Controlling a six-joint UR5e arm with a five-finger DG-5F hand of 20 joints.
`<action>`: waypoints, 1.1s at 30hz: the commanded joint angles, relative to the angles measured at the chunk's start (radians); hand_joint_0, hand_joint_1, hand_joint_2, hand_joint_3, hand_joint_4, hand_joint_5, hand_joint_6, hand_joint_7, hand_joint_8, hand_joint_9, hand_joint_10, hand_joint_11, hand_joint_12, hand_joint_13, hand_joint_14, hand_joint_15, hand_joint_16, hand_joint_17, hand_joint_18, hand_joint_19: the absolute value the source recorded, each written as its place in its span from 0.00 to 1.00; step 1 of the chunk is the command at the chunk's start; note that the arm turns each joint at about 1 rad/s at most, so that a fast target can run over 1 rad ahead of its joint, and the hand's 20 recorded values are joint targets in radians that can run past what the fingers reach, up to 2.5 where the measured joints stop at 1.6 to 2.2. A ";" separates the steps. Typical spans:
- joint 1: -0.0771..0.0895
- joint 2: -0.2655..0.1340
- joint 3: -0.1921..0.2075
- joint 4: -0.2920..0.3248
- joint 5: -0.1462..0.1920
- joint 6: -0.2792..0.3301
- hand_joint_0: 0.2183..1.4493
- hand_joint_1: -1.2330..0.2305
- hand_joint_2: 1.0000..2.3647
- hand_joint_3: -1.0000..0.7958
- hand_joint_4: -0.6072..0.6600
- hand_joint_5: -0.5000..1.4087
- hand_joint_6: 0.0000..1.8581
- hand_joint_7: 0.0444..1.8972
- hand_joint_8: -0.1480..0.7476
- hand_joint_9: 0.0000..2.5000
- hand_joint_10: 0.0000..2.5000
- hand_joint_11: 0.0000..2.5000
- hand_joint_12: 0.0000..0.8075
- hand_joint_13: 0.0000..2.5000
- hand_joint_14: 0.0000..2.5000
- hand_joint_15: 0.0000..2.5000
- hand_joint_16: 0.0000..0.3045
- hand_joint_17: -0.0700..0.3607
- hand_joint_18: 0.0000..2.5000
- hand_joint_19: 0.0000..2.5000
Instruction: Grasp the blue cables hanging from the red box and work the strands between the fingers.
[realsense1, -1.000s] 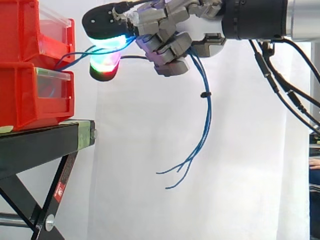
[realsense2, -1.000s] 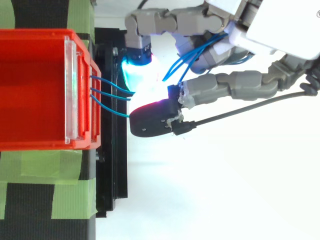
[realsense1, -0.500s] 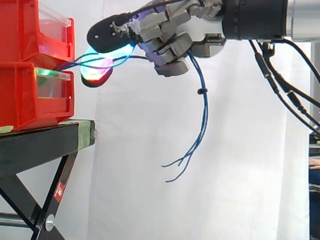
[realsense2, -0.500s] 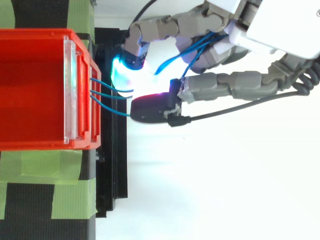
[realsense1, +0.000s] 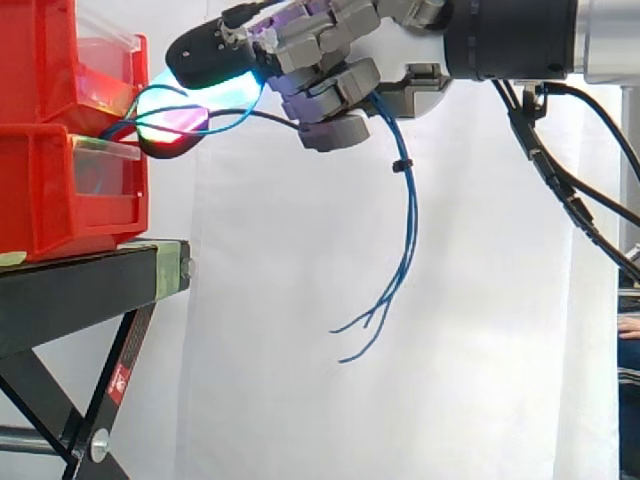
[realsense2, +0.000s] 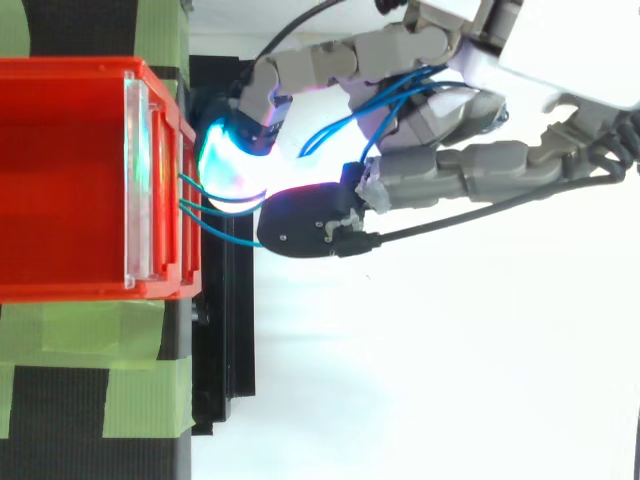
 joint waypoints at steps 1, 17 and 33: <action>0.000 0.001 0.000 -0.009 -0.014 0.019 0.88 0.29 0.01 0.61 0.63 0.60 0.01 0.46 0.56 0.36 1.00 0.80 0.53 0.41 1.00 0.52 0.21 0.49 0.56 0.66; -0.001 0.000 0.000 -0.025 -0.040 0.079 0.83 0.29 0.00 0.59 0.49 0.32 0.77 0.68 0.56 0.36 1.00 0.80 0.53 0.41 1.00 0.52 0.21 0.49 0.56 0.66; -0.004 0.000 0.000 -0.029 -0.041 0.099 0.94 0.34 0.00 0.54 0.45 0.39 0.67 0.71 0.56 0.36 1.00 0.80 0.53 0.41 1.00 0.52 0.21 0.49 0.56 0.66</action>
